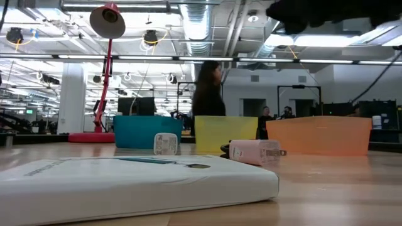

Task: Pick and place items into bin
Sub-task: Put the black charger cable into the blue bin

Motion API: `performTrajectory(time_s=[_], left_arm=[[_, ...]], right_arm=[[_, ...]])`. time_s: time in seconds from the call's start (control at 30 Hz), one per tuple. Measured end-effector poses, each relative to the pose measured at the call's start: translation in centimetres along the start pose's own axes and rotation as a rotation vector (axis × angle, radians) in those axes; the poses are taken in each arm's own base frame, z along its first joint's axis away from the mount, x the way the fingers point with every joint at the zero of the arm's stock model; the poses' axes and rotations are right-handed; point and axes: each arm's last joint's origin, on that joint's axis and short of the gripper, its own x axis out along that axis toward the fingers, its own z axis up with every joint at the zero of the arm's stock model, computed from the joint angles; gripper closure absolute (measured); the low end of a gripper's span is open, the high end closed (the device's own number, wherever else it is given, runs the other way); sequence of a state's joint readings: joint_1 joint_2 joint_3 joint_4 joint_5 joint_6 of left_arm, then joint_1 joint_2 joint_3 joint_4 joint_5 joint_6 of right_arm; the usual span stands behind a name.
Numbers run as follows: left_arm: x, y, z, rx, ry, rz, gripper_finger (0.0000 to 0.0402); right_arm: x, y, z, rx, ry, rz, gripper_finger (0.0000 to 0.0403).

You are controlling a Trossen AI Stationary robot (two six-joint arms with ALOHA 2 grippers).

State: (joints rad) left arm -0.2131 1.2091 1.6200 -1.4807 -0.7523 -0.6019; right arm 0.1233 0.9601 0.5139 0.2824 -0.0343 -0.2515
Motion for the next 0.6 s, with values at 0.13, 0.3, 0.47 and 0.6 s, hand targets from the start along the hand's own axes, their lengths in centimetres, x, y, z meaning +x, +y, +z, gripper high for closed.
performTrajectory(time_s=[0.13,0.3,0.47,0.6], left_arm=[[2.1,-1.9,-4.0,0.026,-0.057,-0.056,0.0276],[4.7,-4.2,-7.2,0.069,-0.112,-0.126,0.0276],[6.2,-5.2,-9.4,0.110,-0.080,-0.124,0.0276],[6.6,-5.5,-10.2,0.092,-0.061,-0.119,0.0276]], right_arm=[[3.0,0.5,-0.1,-0.105,0.061,0.088,0.0333],[5.9,0.5,-0.4,-0.105,0.140,0.086,0.0333],[8.0,0.7,-1.1,-0.083,0.258,0.154,0.0333],[9.5,0.7,-1.1,-0.001,0.354,0.163,0.0331]])
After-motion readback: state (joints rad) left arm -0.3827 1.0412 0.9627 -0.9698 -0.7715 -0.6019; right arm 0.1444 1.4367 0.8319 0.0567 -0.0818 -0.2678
